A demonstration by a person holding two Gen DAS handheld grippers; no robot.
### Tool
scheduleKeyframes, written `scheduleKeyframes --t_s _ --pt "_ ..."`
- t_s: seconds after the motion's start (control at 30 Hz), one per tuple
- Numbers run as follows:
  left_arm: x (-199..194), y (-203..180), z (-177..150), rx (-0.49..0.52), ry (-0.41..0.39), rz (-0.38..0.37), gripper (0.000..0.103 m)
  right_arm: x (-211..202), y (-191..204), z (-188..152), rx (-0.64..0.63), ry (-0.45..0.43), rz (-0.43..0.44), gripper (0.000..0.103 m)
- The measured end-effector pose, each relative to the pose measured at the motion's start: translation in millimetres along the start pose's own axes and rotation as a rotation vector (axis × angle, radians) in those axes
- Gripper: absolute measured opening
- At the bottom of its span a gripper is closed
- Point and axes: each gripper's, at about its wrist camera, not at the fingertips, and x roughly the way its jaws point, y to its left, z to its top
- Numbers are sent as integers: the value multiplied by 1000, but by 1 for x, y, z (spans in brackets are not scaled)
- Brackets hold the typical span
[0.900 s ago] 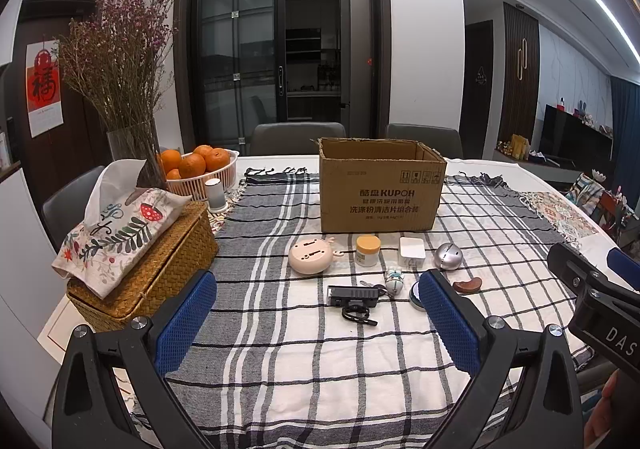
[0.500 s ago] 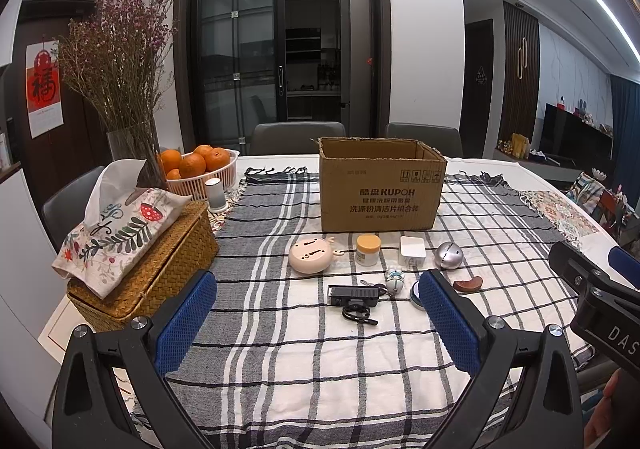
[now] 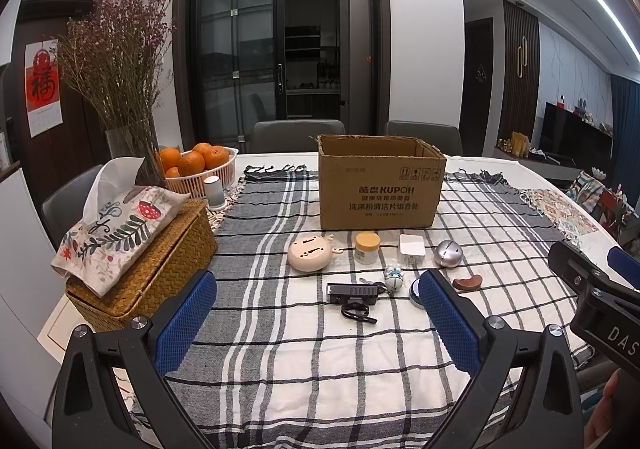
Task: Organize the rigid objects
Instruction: 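Move both grippers toward the small items in front of the cardboard box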
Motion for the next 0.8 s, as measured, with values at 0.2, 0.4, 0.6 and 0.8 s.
scheduleKeyframes --t_s 0.2,0.4,0.6,0.8 --pt "6 -1 -2 -1 16 -2 103 3 1 -1 1 12 2 103" --pt "19 -4 -7 -3 50 -5 103 19 -1 -6 3 34 1 103" --pt "41 -7 -12 -13 95 -4 103 39 -3 -10 2 69 7 103" --pt "62 -13 -19 -17 112 -3 103 63 -3 -16 -19 108 20 103"
